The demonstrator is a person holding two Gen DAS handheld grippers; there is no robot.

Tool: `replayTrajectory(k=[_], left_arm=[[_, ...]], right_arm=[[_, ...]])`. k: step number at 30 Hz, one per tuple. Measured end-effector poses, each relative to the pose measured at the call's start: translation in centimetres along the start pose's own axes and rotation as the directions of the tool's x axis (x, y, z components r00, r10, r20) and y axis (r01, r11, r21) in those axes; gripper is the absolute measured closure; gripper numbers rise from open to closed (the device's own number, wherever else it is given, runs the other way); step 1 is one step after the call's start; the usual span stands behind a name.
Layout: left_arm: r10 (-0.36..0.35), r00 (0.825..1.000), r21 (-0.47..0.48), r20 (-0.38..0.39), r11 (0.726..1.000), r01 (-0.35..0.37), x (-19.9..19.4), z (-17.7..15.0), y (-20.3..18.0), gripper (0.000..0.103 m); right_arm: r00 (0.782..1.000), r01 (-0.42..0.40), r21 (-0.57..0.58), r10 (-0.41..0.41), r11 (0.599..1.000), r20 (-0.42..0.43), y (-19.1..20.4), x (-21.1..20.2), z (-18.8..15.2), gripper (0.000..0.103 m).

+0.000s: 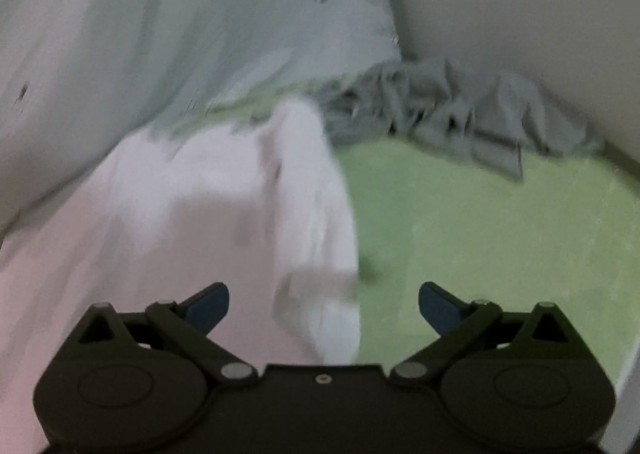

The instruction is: Fold clothes

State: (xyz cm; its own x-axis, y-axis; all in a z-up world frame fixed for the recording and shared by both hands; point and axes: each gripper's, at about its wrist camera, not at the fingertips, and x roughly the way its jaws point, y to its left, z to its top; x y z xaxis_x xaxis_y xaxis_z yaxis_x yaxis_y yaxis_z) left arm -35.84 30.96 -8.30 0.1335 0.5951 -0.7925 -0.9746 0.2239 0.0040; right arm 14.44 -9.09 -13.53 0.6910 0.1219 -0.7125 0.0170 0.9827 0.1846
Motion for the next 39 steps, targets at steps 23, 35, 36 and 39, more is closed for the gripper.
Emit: replayTrajectory(k=[23,35,36,39], left_arm=[[-0.209,0.969,0.267,-0.136,0.934,0.239,-1.3,-5.7,-19.3,0.027],[-0.188,0.97,0.223,-0.156,0.95,0.22,-0.3,-4.5,-21.9,0.026],[-0.189,0.969,0.215,-0.159,0.951,0.22,0.0,-4.2,-22.3,0.026],[-0.196,0.966,0.21,-0.172,0.95,0.23,1.2,-2.9,-24.3,0.026]], right_arm=[[0.979,0.179,-0.073,-0.185,0.981,-0.082,-13.7,0.3,-5.6,0.082],[0.992,0.029,-0.002,-0.029,1.0,0.127,-9.4,-0.2,3.5,0.017],[0.991,-0.019,-0.003,0.019,1.0,0.132,-8.3,0.9,4.5,0.016],[0.994,-0.074,0.004,0.073,0.997,0.085,-5.4,5.4,6.6,0.016]])
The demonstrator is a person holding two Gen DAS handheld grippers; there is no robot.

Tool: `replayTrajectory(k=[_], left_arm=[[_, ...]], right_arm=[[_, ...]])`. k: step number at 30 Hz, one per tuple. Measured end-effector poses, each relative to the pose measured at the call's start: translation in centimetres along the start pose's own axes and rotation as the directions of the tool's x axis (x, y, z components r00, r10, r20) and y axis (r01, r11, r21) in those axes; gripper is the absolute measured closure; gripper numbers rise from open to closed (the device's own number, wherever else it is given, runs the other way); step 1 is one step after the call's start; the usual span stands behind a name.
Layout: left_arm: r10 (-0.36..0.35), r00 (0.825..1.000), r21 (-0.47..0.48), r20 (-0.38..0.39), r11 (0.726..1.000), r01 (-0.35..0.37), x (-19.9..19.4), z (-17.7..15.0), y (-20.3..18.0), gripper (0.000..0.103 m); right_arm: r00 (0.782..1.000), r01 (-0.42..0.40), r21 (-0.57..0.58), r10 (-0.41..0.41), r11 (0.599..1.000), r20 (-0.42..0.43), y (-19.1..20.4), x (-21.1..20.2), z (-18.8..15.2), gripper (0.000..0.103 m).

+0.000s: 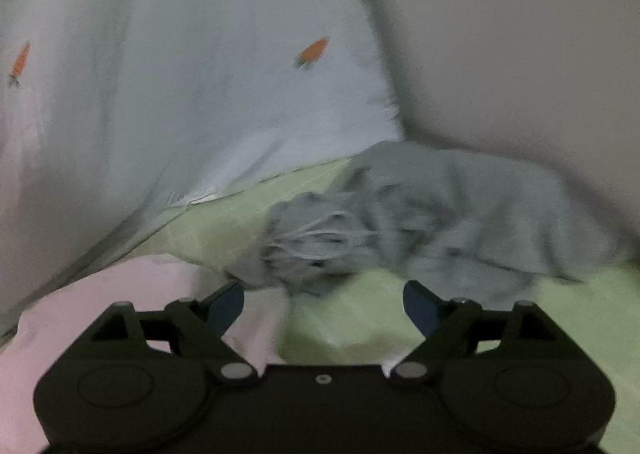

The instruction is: Fold clothes

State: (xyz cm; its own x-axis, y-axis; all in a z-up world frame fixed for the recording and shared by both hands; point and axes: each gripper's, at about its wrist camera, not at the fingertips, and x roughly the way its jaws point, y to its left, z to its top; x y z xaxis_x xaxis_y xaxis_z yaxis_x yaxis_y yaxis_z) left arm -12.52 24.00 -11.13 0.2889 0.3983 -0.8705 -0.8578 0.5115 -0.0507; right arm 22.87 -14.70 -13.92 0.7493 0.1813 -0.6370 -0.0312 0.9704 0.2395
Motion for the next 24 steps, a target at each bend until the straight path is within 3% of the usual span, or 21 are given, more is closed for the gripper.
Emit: replayTrajectory(k=[6,10,12,16,18,21,24], left_arm=[[-0.001,1.0,0.121,0.029,0.993,-0.002,0.5,3.3,-4.7,0.026],[0.031,0.999,0.179,0.009,0.983,-0.032,1.6,4.0,-6.8,0.022],[0.053,0.999,0.184,-0.01,0.982,-0.05,2.4,4.1,-7.5,0.022],[0.099,0.993,0.191,-0.057,0.978,-0.086,4.1,4.4,-9.0,0.022],[0.111,0.991,0.201,-0.079,0.975,-0.093,4.9,4.5,-9.8,0.022],[0.11,0.99,0.224,-0.093,0.971,-0.087,5.4,4.4,-11.4,0.022],[0.096,0.991,0.259,-0.098,0.963,-0.067,5.6,4.2,-12.8,0.022]], right_arm=[[0.986,0.067,-0.082,-0.078,0.994,-0.144,2.9,10.4,1.0,0.016],[0.977,0.091,-0.157,-0.119,0.983,-0.179,3.1,14.2,1.1,0.025],[0.973,0.097,-0.182,-0.132,0.979,-0.19,2.8,15.9,1.3,0.021],[0.974,0.155,-0.18,-0.18,0.972,-0.136,1.0,18.0,3.5,0.024],[0.972,0.187,-0.125,-0.202,0.974,-0.117,-0.6,19.3,5.0,0.025],[0.954,0.274,-0.144,-0.287,0.951,-0.086,-1.4,20.4,6.5,0.026],[0.956,0.255,-0.113,-0.268,0.96,-0.122,-1.6,19.1,6.4,0.025]])
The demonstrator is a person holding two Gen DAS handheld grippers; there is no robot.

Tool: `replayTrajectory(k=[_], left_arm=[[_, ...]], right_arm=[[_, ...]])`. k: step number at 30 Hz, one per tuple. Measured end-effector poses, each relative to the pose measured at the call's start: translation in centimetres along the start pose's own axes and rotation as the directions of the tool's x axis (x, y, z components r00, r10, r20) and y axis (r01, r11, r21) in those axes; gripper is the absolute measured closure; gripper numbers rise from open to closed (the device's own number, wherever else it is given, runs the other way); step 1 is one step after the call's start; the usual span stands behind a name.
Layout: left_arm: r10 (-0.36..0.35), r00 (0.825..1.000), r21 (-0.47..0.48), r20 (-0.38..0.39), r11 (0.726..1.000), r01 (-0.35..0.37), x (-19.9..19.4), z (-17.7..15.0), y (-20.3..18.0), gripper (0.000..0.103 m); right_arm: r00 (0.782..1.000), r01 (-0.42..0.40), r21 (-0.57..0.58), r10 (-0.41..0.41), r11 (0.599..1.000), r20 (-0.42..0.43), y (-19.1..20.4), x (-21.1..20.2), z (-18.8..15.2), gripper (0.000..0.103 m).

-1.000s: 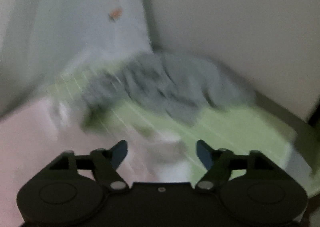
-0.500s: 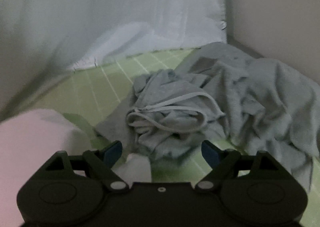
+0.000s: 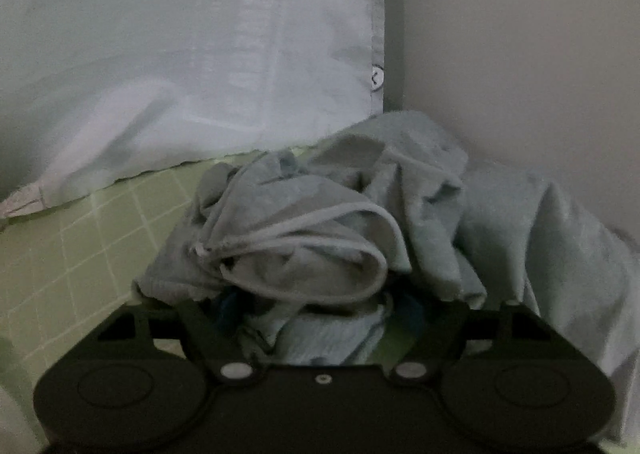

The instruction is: Fold clothes

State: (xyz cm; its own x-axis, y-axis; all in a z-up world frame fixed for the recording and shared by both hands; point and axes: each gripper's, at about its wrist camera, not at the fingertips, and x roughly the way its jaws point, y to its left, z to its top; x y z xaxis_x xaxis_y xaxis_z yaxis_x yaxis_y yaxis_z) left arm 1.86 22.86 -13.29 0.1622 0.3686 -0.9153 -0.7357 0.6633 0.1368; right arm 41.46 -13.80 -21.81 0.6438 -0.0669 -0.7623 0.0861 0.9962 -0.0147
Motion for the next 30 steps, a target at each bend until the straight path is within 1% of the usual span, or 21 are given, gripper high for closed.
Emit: replayTrajectory(k=[2,4,6,7,8,10,11,12,13,15,17,19,20,22,24,26,27,29,30], left_arm=[[-0.006,1.0,0.02,-0.005,1.0,0.006,0.1,-0.1,-0.7,0.022],[-0.018,1.0,0.035,-0.016,0.999,0.019,0.4,-0.2,-1.3,0.022],[-0.036,0.999,0.049,-0.017,0.998,0.036,0.3,-0.2,-1.7,0.022],[-0.045,0.999,0.056,-0.015,0.997,0.046,0.2,-0.3,-2.0,0.022],[-0.055,0.998,0.063,-0.01,0.996,0.056,0.1,-0.3,-2.2,0.022],[-0.076,0.997,0.076,0.008,0.994,0.075,-0.4,-0.4,-2.3,0.022],[-0.086,0.996,0.08,0.016,0.993,0.084,-0.7,-0.5,-2.2,0.022],[-0.094,0.995,0.08,0.024,0.992,0.092,-0.9,-0.7,-2.1,0.022],[-0.103,0.994,0.08,0.032,0.992,0.1,-1.2,-0.9,-1.9,0.022],[-0.119,0.992,0.069,0.049,0.991,0.116,-1.9,-1.2,-1.2,0.022],[-0.136,0.988,0.053,0.072,0.99,0.133,-2.6,-1.4,-0.4,0.022],[-0.145,0.985,0.039,0.093,0.989,0.142,-3.2,-1.6,0.5,0.022],[-0.145,0.984,0.032,0.101,0.989,0.142,-3.4,-1.7,1.0,0.022],[-0.143,0.983,0.017,0.112,0.99,0.142,-3.9,-1.9,1.9,0.022],[-0.151,0.981,-0.001,0.118,0.988,0.152,-4.2,-2.1,2.9,0.022],[-0.161,0.98,-0.019,0.12,0.986,0.164,-4.2,-2.3,3.8,0.022],[-0.166,0.979,-0.026,0.121,0.985,0.17,-4.2,-2.5,4.2,0.022],[-0.176,0.977,-0.037,0.124,0.983,0.182,-4.3,-2.7,4.8,0.022],[-0.18,0.975,-0.038,0.128,0.982,0.186,-4.4,-2.9,5.1,0.022]], right_arm=[[0.997,-0.067,0.026,0.068,0.997,-0.032,-0.2,-1.5,-1.0,0.025],[0.98,-0.182,0.067,0.186,0.981,-0.071,-0.4,-3.2,-2.8,0.022],[0.944,-0.287,0.153,0.306,0.946,-0.121,-0.7,-4.8,-5.2,0.021],[0.927,-0.321,0.191,0.349,0.928,-0.138,-0.8,-5.4,-6.1,0.019],[0.915,-0.343,0.225,0.378,0.912,-0.138,-0.8,-6.0,-7.0,0.016],[0.894,-0.38,0.287,0.429,0.88,-0.13,-0.8,-7.0,-8.6,0.016],[0.885,-0.395,0.314,0.45,0.863,-0.123,-0.7,-7.4,-9.2,0.02],[0.861,-0.429,0.342,0.493,0.836,-0.124,-0.5,-7.7,-9.8,0.029],[0.82,-0.479,0.384,0.559,0.79,-0.126,-0.3,-7.8,-10.2,0.057],[0.758,-0.543,0.43,0.641,0.721,-0.119,0.3,-8.6,-11.2,0.058],[0.745,-0.595,0.312,0.654,0.741,-0.13,2.5,-11.0,-11.8,0.062],[0.74,-0.633,0.221,0.664,0.742,-0.11,4.3,-13.7,-12.7,0.064],[0.729,-0.654,0.181,0.676,0.735,-0.109,5.4,-15.0,-13.2,0.065],[0.719,-0.683,0.062,0.685,0.728,-0.12,7.6,-17.9,-14.8,0.065],[0.716,-0.696,-0.088,0.681,0.713,-0.15,9.9,-20.4,-16.7,0.066],[0.729,-0.683,-0.24,0.66,0.689,-0.181,12.1,-22.4,-19.5,0.066],[0.741,-0.669,-0.304,0.642,0.679,-0.198,13.3,-22.9,-20.8,0.066],[0.774,-0.623,-0.404,0.601,0.669,-0.198,14.6,-24.1,-23.0,0.064],[0.778,-0.614,-0.436,0.596,0.658,-0.198,14.9,-24.5,-23.2,0.061]])
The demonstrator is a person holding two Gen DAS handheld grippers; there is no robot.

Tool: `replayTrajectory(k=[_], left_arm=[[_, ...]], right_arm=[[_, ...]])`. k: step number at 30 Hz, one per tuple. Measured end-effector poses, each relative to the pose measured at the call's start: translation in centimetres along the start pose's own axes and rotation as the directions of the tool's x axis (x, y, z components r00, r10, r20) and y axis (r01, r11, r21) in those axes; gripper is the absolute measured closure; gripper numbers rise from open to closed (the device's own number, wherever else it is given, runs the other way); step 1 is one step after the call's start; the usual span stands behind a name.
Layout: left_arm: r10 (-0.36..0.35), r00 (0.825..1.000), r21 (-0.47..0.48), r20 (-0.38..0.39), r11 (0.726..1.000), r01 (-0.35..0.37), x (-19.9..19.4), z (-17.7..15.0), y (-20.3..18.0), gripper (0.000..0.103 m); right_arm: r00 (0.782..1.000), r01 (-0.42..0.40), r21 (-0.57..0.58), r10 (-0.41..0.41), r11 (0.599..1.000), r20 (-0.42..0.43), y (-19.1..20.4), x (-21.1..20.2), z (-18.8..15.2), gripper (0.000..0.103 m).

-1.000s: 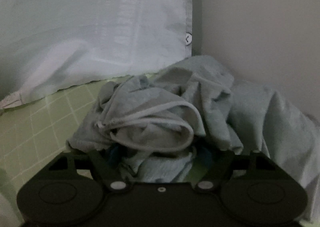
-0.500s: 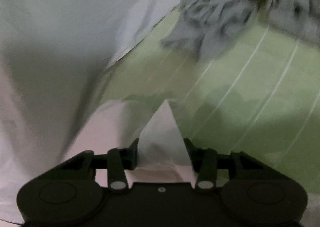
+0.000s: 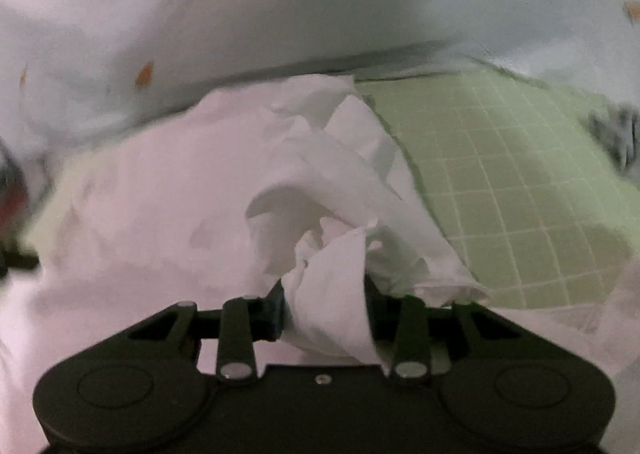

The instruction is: Fold clothes

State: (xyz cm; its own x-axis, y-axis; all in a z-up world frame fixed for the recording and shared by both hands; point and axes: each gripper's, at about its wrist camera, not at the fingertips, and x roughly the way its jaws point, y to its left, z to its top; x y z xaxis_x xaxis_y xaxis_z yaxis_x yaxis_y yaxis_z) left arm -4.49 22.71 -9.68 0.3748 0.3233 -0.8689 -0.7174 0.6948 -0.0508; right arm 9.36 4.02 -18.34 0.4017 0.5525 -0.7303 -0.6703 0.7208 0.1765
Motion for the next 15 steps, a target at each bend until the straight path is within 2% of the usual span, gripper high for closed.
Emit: replayTrajectory(k=[2,5,9,12,14,15], left_arm=[[-0.007,1.0,-0.002,0.011,1.0,0.007,-0.3,-0.3,0.4,0.022],[-0.013,1.0,-0.01,0.013,1.0,0.013,-0.4,-0.7,1.0,0.022],[-0.017,1.0,-0.045,-0.004,0.999,0.017,-0.1,-1.3,1.8,0.022],[-0.023,1.0,-0.073,-0.015,0.997,0.021,0.2,-1.4,2.3,0.022],[-0.026,1.0,-0.081,-0.015,0.996,0.025,0.4,-1.3,2.3,0.022],[-0.029,0.999,-0.081,-0.014,0.996,0.028,0.4,-1.3,2.3,0.022]], right_arm=[[1.0,0.012,-0.068,-0.012,0.998,-0.006,1.0,-0.2,0.1,0.05],[1.0,-0.026,-0.02,0.026,0.999,0.015,0.1,-1.7,1.2,0.043],[0.983,-0.104,0.082,0.09,0.991,0.16,-2.9,-5.4,3.6,0.03],[0.964,-0.111,0.198,0.057,0.974,0.261,-6.3,-6.3,5.0,0.028],[0.972,-0.031,0.26,-0.031,0.965,0.232,-8.2,-5.8,5.4,0.032],[0.979,0.057,0.258,-0.105,0.964,0.177,-8.8,-4.8,5.2,0.035]])
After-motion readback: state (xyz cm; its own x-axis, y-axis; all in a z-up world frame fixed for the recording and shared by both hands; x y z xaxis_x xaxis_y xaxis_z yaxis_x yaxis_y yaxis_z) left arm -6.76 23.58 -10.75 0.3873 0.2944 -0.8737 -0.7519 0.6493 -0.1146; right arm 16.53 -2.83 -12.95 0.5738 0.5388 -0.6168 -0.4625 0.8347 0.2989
